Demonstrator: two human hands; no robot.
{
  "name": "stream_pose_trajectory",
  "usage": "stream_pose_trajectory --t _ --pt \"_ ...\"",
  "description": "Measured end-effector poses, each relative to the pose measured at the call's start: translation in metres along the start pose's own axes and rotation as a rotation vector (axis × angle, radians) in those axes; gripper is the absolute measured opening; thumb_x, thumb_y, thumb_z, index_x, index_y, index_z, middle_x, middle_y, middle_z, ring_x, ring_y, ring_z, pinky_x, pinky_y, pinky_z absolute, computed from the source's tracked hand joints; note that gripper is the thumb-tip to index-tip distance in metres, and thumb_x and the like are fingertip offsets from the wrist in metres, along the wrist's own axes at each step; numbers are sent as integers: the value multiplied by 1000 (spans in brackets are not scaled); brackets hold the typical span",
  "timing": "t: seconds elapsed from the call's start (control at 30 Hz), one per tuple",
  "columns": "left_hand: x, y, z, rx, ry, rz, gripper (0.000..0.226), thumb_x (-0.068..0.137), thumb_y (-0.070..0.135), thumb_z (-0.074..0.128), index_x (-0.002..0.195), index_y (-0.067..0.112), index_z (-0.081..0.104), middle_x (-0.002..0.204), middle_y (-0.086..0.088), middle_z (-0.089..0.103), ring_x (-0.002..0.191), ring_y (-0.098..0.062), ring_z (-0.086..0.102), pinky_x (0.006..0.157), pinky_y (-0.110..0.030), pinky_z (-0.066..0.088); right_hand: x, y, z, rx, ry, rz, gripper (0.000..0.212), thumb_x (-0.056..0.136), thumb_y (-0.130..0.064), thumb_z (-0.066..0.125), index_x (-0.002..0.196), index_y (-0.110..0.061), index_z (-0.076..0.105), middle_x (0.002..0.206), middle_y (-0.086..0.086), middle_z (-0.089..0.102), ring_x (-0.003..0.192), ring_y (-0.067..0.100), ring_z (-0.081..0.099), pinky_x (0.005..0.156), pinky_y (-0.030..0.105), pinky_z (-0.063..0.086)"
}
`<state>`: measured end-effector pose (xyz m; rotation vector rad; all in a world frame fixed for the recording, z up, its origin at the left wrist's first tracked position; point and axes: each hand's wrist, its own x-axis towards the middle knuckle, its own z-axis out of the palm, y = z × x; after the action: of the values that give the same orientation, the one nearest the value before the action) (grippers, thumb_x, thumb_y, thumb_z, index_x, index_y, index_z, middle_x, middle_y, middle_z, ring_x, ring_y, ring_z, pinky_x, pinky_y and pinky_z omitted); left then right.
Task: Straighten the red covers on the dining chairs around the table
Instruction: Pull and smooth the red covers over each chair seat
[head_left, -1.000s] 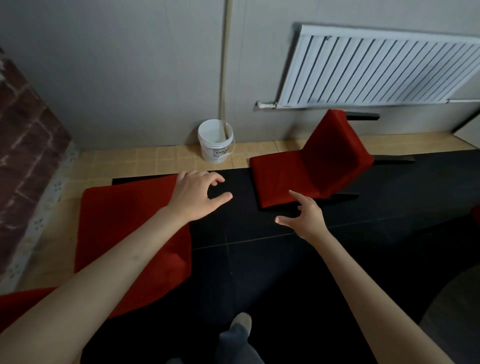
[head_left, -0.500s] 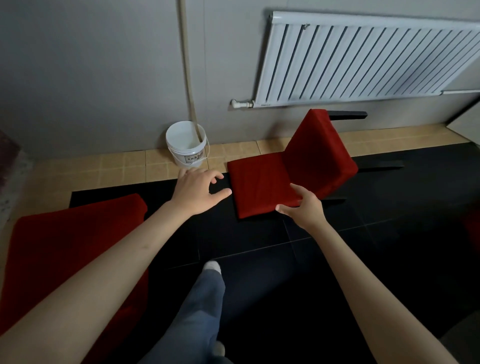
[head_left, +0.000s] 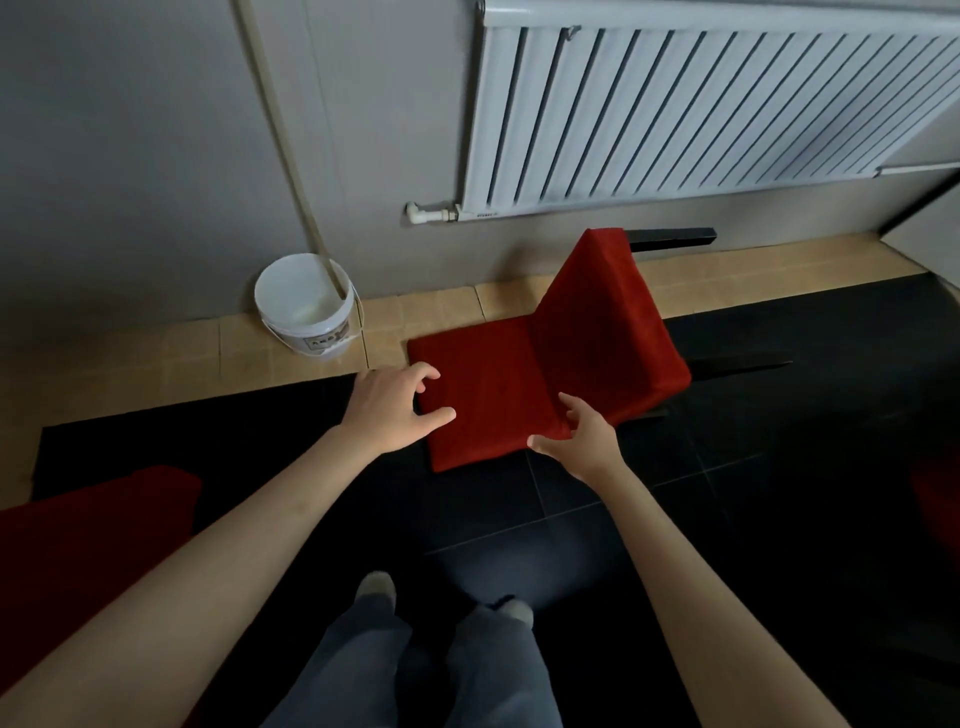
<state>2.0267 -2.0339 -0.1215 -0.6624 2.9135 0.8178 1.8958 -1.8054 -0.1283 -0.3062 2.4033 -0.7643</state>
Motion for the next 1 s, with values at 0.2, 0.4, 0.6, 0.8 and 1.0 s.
stream_pose_trajectory --t 0.2,0.4,0.6,0.8,1.0 --pt "60 24 51 23 -62 -134 66 80 62 62 134 27 48 116 6 63 108 -16 59 98 -41 35 82 39 -34 -17 -85 3 88 75 -33 82 148 -18 34 145 10 45 133 26 43 105 37 39" --pt "99 34 126 -62 -121 -341 67 81 60 63 136 26 45 118 2 61 110 -18 57 98 -40 36 156 86 -32 -53 -215 42 85 78 -32 80 148 -15 35 145 9 45 133 26 44 109 40 39" --pt "134 6 202 -260 -191 -545 62 82 59 63 133 30 45 115 4 60 108 -16 57 98 -40 40 231 123 13 -55 -288 101 82 78 -29 80 146 -15 37 144 8 47 132 25 44 107 37 41" --pt "189 -59 313 -314 -202 -616 65 82 59 63 135 29 42 119 2 60 109 -18 57 98 -43 43 326 183 95 -66 -304 160 80 79 -30 79 146 -16 38 142 10 48 126 25 49 91 26 44" --pt "221 -121 450 -302 -251 -730 70 83 62 60 141 32 37 128 -2 57 119 -23 53 101 -44 37 402 261 187 -33 -290 225 77 75 -27 83 142 -13 45 124 11 60 112 20 57 86 19 40"
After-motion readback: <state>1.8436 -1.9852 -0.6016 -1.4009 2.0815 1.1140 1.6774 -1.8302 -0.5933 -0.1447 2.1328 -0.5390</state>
